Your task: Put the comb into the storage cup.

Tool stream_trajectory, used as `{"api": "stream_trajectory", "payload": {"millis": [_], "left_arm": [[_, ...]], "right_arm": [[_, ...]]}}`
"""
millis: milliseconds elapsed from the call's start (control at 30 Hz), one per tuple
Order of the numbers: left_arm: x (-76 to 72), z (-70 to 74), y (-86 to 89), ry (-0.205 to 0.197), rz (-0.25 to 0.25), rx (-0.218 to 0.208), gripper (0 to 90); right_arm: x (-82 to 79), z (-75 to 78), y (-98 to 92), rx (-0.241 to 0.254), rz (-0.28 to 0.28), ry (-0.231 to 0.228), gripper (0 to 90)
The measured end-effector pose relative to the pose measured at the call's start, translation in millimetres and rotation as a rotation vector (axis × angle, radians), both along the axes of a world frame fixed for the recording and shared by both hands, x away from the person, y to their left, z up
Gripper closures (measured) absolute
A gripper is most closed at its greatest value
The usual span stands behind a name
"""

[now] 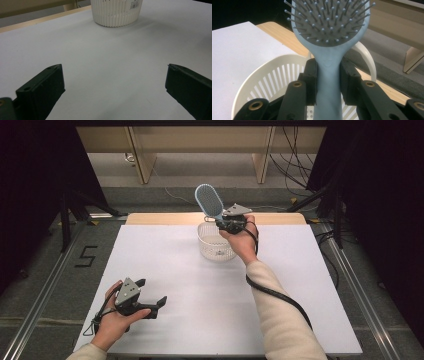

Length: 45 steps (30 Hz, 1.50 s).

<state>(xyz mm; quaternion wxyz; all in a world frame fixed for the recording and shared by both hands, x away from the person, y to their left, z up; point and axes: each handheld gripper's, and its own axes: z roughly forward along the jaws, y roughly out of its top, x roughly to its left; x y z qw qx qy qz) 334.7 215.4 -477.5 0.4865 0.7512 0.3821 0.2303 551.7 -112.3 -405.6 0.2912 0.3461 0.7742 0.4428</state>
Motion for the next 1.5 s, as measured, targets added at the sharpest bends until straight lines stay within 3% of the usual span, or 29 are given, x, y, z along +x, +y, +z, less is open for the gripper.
{"api": "stream_trajectory", "payload": {"millis": [900,1100,1500], "left_arm": [[0.0,-0.2,0.1,0.001,-0.001,0.003,1.6],[-0.1,-0.1,-0.3,0.000,-0.001,0.006,1.6],[-0.1,-0.3,-0.6,0.002,0.000,0.005,1.7]], "right_arm": [[-3.7,-2.5,0.3,-0.027,0.042,0.038,69.3],[-11.6,1.6,-2.1,-0.052,0.050,0.061,61.5],[-19.3,3.4,-11.3,-0.027,0.067,0.099,48.7]]}}
